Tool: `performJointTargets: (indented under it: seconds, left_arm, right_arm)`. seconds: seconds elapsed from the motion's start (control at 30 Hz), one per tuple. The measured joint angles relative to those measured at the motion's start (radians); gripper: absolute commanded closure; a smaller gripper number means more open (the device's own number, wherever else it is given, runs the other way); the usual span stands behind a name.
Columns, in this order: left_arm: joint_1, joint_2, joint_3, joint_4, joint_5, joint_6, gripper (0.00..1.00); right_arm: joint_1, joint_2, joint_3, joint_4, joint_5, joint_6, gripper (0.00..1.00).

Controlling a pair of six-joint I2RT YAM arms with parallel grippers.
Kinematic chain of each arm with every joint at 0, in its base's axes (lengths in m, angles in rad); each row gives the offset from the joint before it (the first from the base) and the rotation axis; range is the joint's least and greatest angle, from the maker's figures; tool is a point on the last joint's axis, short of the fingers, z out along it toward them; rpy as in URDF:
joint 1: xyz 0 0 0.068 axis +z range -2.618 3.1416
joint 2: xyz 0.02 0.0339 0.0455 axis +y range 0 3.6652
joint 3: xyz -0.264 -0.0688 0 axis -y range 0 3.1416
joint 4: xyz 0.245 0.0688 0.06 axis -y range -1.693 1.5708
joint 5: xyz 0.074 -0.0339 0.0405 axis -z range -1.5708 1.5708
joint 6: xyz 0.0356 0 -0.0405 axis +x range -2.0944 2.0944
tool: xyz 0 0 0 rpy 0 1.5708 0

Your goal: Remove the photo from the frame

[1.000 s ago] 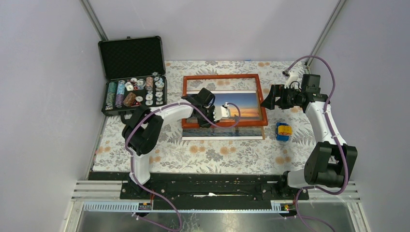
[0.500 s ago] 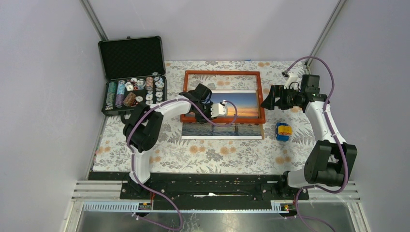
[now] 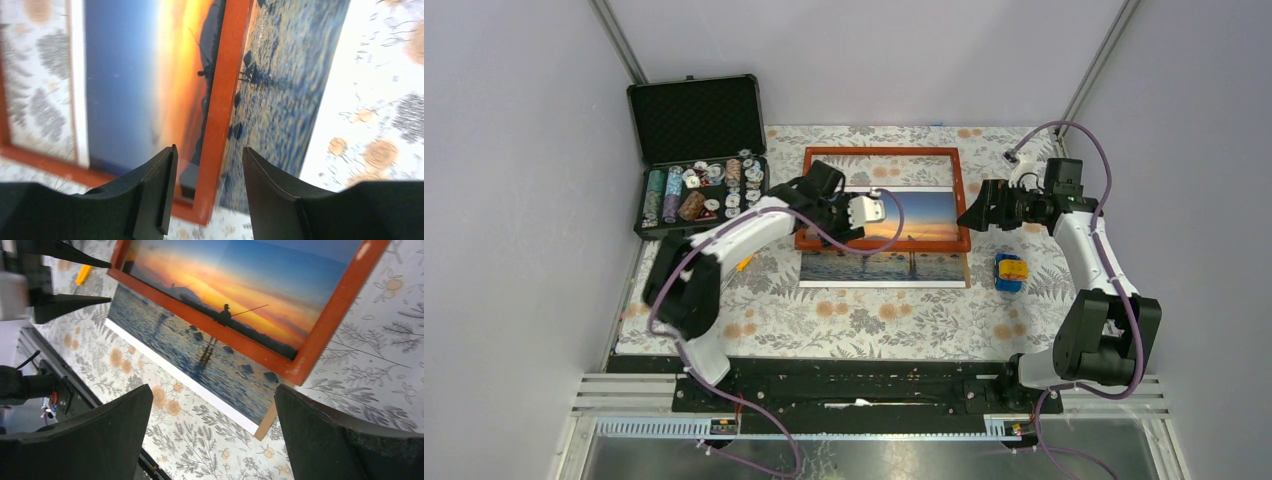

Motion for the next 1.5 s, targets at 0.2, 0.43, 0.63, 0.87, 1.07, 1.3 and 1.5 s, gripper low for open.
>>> performJointTargets:
  seconds: [0.2,0.43,0.63,0.87,1.07,1.3,1.5]
  left_arm:
    - [0.006,-0.331,-0.187,0.0,0.007,-0.045,0.34]
    - [-0.075,-0.451,-0.451,0.035,-0.055,-0.072,0.37]
    - [-0.241,-0.422,-0.54,0.148,-0.198,-0.1,0.39]
    - [-0.323,-0.345,-0.614,0.32,-0.367,-0.093,0.43]
    - [-0.347,-0.291,-0.633,0.415,-0.436,-0.085,0.51]
    - [-0.348,-0.243,-0.633,0.505,-0.489,-0.066,0.72]
    - [-0.348,-0.236,-0.621,0.468,-0.483,-0.063,0.83]
  right_arm:
    - [0.037,-0.008,-0.027,0.013,-0.048,-0.004,0.0]
    - [0.267,0.037,-0.045,0.016,-0.044,-0.022,0.09]
    - [0.397,0.169,-0.04,0.026,-0.051,-0.007,0.24]
    - [0.466,0.242,-0.034,0.106,-0.015,0.025,0.32]
    - [0.508,0.299,-0.025,0.175,0.028,0.046,0.41]
    - [0.558,0.365,-0.022,0.2,0.085,0.045,0.46]
    - [0.574,0.404,-0.023,0.198,0.117,0.031,0.44]
